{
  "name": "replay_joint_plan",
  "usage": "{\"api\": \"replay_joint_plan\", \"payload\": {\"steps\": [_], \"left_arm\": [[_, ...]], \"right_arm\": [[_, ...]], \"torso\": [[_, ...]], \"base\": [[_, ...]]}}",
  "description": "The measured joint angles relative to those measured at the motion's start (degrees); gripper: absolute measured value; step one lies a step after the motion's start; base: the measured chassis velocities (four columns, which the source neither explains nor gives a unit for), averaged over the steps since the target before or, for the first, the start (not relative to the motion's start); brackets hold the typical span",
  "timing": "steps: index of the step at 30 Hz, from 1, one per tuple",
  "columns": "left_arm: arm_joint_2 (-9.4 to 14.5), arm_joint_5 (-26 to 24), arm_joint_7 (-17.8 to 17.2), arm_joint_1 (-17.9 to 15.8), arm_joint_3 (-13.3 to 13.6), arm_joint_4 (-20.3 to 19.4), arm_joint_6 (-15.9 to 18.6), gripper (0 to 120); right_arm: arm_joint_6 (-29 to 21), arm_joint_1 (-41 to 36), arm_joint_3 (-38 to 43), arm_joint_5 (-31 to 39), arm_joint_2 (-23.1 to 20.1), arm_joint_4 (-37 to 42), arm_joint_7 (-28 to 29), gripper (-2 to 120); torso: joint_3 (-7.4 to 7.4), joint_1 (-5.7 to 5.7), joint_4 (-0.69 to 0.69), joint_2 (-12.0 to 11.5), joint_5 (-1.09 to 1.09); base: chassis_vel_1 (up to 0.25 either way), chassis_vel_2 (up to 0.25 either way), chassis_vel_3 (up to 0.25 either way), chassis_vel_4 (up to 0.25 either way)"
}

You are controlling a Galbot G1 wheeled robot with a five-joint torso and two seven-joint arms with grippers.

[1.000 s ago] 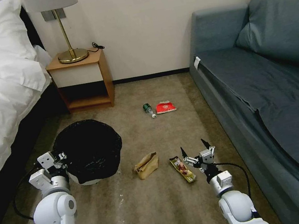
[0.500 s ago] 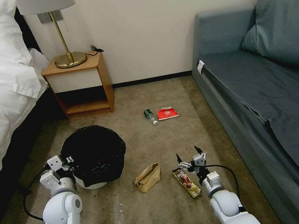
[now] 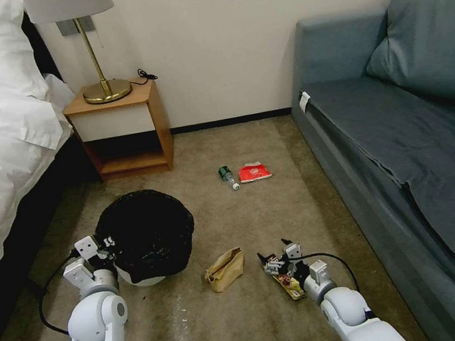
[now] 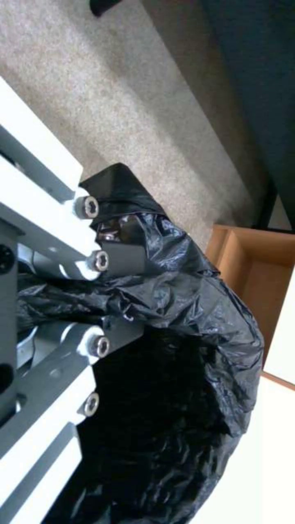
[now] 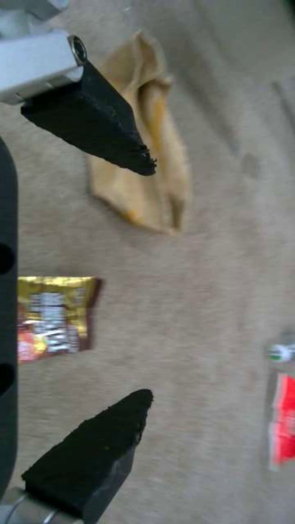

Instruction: Pick up the trash bin, then pick up the garbage on the floor and place it into the trash bin.

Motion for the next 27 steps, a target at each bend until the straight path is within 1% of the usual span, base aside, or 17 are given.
{"api": "replay_joint_plan", "payload": {"steps": [1, 2, 3, 11, 12, 17, 20, 27], "left_arm": [[0.05, 0.28, 0.00, -0.04, 0.33, 0.13, -0.10, 5], [0.05, 0.28, 0.00, -0.04, 0.33, 0.13, -0.10, 5], [0.19, 0.46, 0.00, -0.34, 0.76, 0.50, -0.10, 5], [0.40, 1.07, 0.07, -1.44, 2.07, 1.06, 0.09, 5], [0.40, 1.07, 0.07, -1.44, 2.07, 1.06, 0.09, 5], [0.38, 1.93, 0.18, -2.10, 2.86, 1.94, 0.12, 5], [0.35, 2.11, 0.19, -2.36, 3.29, 2.04, 0.12, 5], [-0.11, 2.53, 0.16, -2.92, 4.04, 2.15, 0.19, 5]], "right_arm": [[-2.17, 0.50, 0.00, 1.16, -0.08, -1.33, -0.13, 100], [-2.17, 0.50, 0.00, 1.16, -0.08, -1.33, -0.13, 100], [-4.15, 0.81, -0.02, 2.42, -0.17, -2.27, -0.01, 100], [-7.36, 2.93, 0.13, 2.54, -0.34, -6.42, 0.14, 100], [-7.36, 2.93, 0.13, 2.54, -0.34, -6.42, 0.14, 100], [-7.40, 4.89, -1.11, 0.52, -0.64, -12.00, -0.17, 100], [-6.97, 5.45, -1.38, -0.03, -0.74, -13.69, -0.28, 100], [-6.87, 5.71, -1.65, -0.95, -0.52, -15.00, -0.44, 100]], "torso": [[0.00, 0.00, 0.00, 0.00, 0.00], [0.00, 0.00, 0.00, 0.00, 0.00], [0.00, 0.00, 0.00, 0.00, -0.01], [0.00, 0.00, 0.00, 0.00, 0.00], [0.00, 0.00, 0.00, 0.00, 0.00], [0.00, 0.00, 0.00, 0.00, -0.01], [0.00, 0.00, 0.00, 0.00, -0.01], [0.00, 0.00, 0.00, 0.00, -0.01]], "base": [[0.000, 0.000, 0.000, 0.000], [0.000, 0.000, 0.000, 0.000], [0.000, 0.000, 0.000, 0.000], [0.000, 0.000, 0.000, 0.000], [0.000, 0.000, 0.000, 0.000], [0.000, 0.000, 0.000, 0.000], [0.000, 0.000, 0.000, 0.000], [0.000, 0.000, 0.000, 0.000]]}}
